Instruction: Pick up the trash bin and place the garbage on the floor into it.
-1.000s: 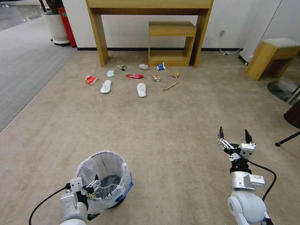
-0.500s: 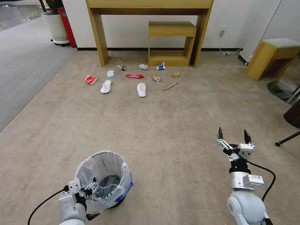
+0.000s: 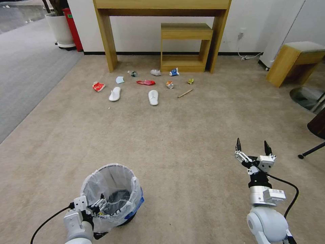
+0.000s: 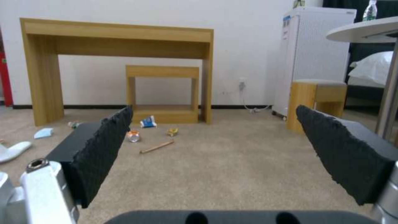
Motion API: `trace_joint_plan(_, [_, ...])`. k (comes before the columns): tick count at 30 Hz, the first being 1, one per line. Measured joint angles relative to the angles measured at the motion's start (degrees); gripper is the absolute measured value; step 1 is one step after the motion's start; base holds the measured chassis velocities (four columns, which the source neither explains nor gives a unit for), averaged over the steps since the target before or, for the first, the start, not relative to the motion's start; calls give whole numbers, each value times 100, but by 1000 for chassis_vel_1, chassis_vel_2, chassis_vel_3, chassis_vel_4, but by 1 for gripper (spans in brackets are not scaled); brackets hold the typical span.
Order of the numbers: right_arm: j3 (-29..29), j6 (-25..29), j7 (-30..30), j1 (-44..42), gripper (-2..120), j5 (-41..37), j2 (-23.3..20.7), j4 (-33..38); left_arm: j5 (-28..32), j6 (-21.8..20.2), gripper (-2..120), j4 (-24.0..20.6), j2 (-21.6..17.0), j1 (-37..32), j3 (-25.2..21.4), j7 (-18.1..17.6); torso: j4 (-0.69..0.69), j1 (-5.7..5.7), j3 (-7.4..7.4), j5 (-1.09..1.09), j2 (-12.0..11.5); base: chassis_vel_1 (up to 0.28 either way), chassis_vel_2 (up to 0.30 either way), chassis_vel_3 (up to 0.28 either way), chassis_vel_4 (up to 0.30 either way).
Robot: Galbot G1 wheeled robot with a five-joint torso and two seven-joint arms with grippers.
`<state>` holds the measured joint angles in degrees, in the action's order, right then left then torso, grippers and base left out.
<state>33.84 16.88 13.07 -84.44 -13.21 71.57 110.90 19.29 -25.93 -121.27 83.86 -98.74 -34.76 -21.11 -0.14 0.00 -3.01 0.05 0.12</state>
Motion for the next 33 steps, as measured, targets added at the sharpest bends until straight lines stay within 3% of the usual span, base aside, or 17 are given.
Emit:
trace_joint_plan(16, [-51,15,5,27,100,18,5,-68,129,-2,97,124,-9,88,-66,-63,0,0,0,1,0,0,0,0,0])
trace_joint_plan(33, [-31,26,19,4,100,39,9,-36,117,8,35,132,-21,82,-60,-43,0,0,-1,-2,-1,0,0,0,0])
